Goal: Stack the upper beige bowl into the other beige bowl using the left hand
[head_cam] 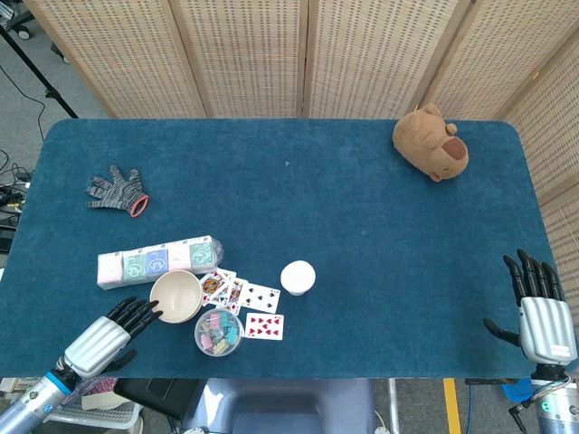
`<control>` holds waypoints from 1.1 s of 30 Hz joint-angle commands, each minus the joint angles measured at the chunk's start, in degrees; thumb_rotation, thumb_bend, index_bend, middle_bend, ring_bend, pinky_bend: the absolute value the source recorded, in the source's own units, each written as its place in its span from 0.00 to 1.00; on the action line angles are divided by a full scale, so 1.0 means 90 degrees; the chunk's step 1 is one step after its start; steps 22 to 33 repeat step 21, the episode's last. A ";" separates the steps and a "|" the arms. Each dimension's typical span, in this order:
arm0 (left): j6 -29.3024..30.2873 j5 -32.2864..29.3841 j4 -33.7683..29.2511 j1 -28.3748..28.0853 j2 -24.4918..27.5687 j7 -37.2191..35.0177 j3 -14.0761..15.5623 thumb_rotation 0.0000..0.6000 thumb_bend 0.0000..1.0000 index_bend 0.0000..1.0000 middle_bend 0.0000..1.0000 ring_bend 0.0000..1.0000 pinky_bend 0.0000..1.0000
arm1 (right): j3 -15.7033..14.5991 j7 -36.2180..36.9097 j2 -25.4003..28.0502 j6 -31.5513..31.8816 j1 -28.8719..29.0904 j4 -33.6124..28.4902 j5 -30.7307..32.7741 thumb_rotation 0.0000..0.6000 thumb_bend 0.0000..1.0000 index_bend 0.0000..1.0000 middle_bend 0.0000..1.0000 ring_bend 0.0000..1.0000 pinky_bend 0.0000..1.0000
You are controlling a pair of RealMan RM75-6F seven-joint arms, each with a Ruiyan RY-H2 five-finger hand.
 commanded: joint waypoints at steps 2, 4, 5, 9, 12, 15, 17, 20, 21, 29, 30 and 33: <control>0.0444 0.0063 -0.0061 0.0091 0.0142 -0.0195 -0.0110 1.00 0.39 0.00 0.00 0.00 0.00 | -0.0004 -0.0009 0.0003 0.0012 -0.0002 -0.0009 -0.0019 1.00 0.00 0.00 0.00 0.00 0.00; 0.0563 -0.0010 -0.0181 0.0123 0.0232 -0.0194 -0.0190 1.00 0.36 0.00 0.00 0.00 0.00 | -0.0009 -0.0011 0.0004 0.0022 -0.0001 -0.0011 -0.0040 1.00 0.00 0.00 0.00 0.00 0.00; 0.0659 -0.0113 -0.0322 0.0160 0.0307 -0.0166 -0.0281 1.00 0.34 0.00 0.00 0.00 0.00 | -0.0016 -0.0005 0.0008 0.0028 0.0000 -0.0010 -0.0066 1.00 0.00 0.00 0.00 0.00 0.00; 0.0888 -0.0690 -0.1039 0.0334 0.0568 0.0398 -0.0714 1.00 0.18 0.00 0.00 0.00 0.00 | -0.0045 0.0074 0.0024 0.0084 -0.0006 -0.0008 -0.0189 1.00 0.00 0.00 0.00 0.00 0.00; 0.1065 -0.1041 -0.1572 0.0468 0.0687 0.0718 -0.0979 1.00 0.11 0.00 0.00 0.00 0.00 | -0.0047 0.0109 0.0032 0.0169 -0.0030 -0.0020 -0.0255 1.00 0.00 0.00 0.00 0.00 0.00; 0.1191 -0.1398 -0.1970 0.0623 0.0778 0.0969 -0.1168 1.00 0.08 0.00 0.00 0.00 0.00 | -0.0052 0.0153 0.0040 0.0223 -0.0043 -0.0028 -0.0313 1.00 0.00 0.00 0.00 0.00 0.00; 0.1292 -0.1718 -0.2266 0.0787 0.0787 0.1201 -0.1276 1.00 0.05 0.00 0.00 0.00 0.00 | -0.0062 0.0178 0.0049 0.0239 -0.0043 -0.0030 -0.0358 1.00 0.00 0.00 0.00 0.00 0.00; 0.1418 -0.2183 -0.2495 0.1008 0.0700 0.1716 -0.1421 1.00 0.01 0.00 0.00 0.00 0.00 | -0.0082 0.0338 0.0065 0.0253 -0.0045 -0.0055 -0.0422 1.00 0.00 0.00 0.00 0.00 0.00; 0.1435 -0.2241 -0.2514 0.1041 0.0653 0.1797 -0.1449 1.00 0.00 0.00 0.00 0.00 0.00 | -0.0087 0.0372 0.0072 0.0253 -0.0046 -0.0053 -0.0434 1.00 0.00 0.00 0.00 0.00 0.00; 0.1435 -0.2241 -0.2514 0.1041 0.0653 0.1797 -0.1449 1.00 0.00 0.00 0.00 0.00 0.00 | -0.0087 0.0372 0.0072 0.0253 -0.0046 -0.0053 -0.0434 1.00 0.00 0.00 0.00 0.00 0.00; 0.1435 -0.2241 -0.2514 0.1041 0.0653 0.1797 -0.1449 1.00 0.00 0.00 0.00 0.00 0.00 | -0.0087 0.0372 0.0072 0.0253 -0.0046 -0.0053 -0.0434 1.00 0.00 0.00 0.00 0.00 0.00; 0.1435 -0.2241 -0.2514 0.1041 0.0653 0.1797 -0.1449 1.00 0.00 0.00 0.00 0.00 0.00 | -0.0087 0.0372 0.0072 0.0253 -0.0046 -0.0053 -0.0434 1.00 0.00 0.00 0.00 0.00 0.00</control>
